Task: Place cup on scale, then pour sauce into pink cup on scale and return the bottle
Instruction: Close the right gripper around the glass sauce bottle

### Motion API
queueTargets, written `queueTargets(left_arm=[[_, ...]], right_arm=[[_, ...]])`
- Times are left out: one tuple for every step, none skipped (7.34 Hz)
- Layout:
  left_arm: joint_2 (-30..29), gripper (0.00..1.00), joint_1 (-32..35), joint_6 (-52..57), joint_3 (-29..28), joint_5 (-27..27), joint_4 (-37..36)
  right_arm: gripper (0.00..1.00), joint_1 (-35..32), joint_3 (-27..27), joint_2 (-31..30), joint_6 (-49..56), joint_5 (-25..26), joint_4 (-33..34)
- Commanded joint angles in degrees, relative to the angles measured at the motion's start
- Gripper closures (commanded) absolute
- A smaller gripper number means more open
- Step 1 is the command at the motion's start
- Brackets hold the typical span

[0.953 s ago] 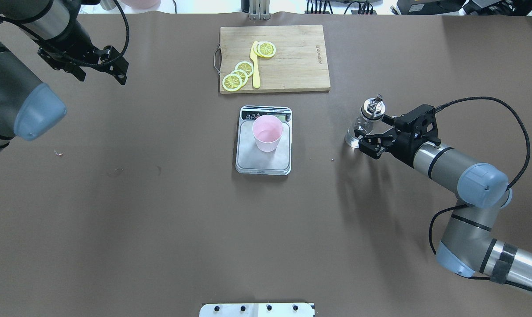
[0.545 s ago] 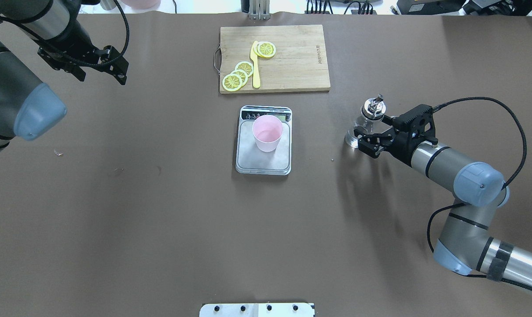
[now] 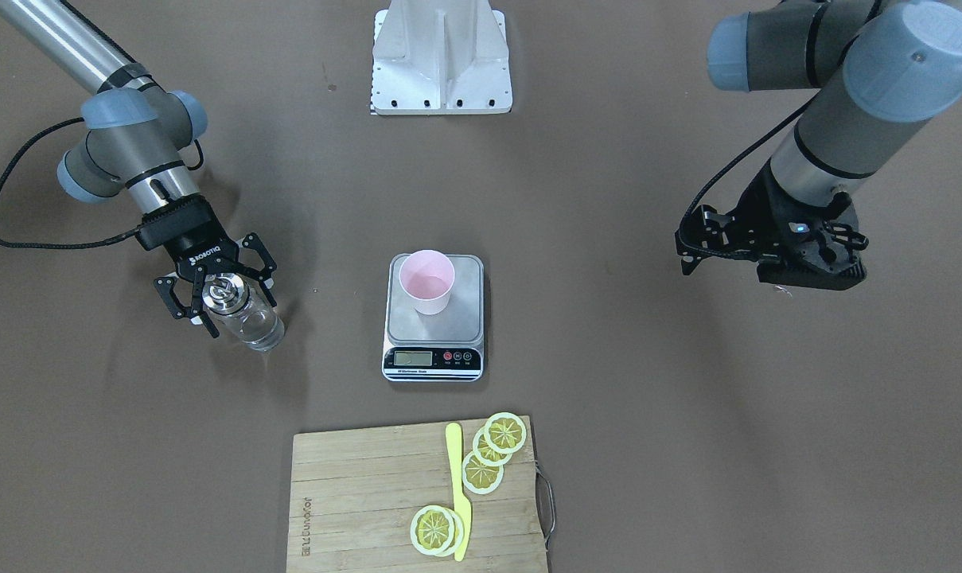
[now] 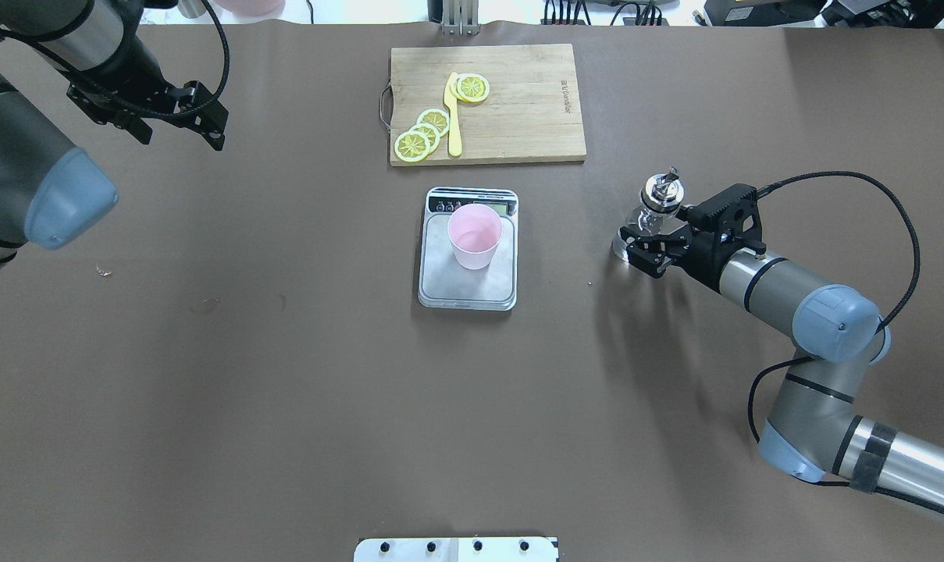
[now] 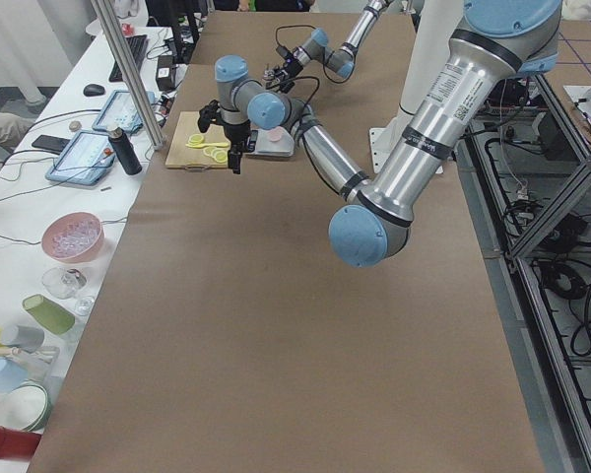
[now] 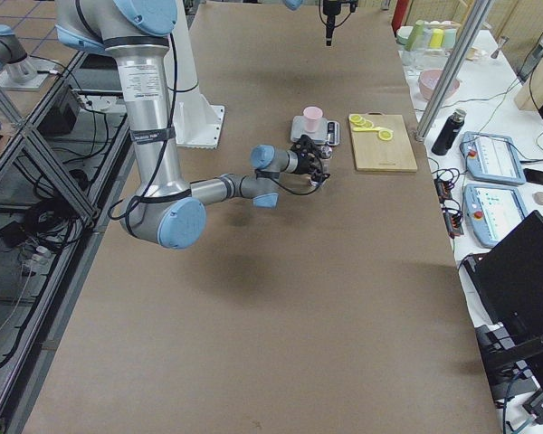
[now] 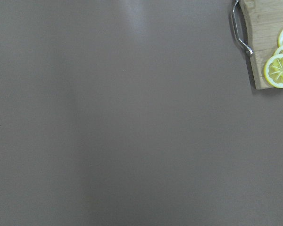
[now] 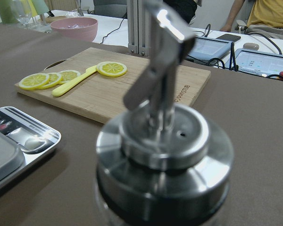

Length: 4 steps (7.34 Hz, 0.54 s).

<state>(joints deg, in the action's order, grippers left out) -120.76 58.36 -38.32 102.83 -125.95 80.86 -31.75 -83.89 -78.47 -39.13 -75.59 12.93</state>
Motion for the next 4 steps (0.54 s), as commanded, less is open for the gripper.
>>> queueTargets(left_arm=[[0.0,0.01,0.0,0.0,0.0,0.0,0.09],[0.0,0.01,0.0,0.0,-0.09,0.0,0.09],[0.0,0.01,0.0,0.0,-0.09,0.0,0.0],[0.0,0.01,0.0,0.0,-0.09,0.0,0.0]], right_arm=[[0.1,0.11,0.31,0.42,-0.07,0.0,-0.01],[0.11,0.11,0.74,0.51,-0.07,0.0,-0.01],[0.11,0.02,1.53,1.21,-0.07,0.0,-0.01],[0.11,0.02,1.89,1.3,-0.07,0.0,-0.27]])
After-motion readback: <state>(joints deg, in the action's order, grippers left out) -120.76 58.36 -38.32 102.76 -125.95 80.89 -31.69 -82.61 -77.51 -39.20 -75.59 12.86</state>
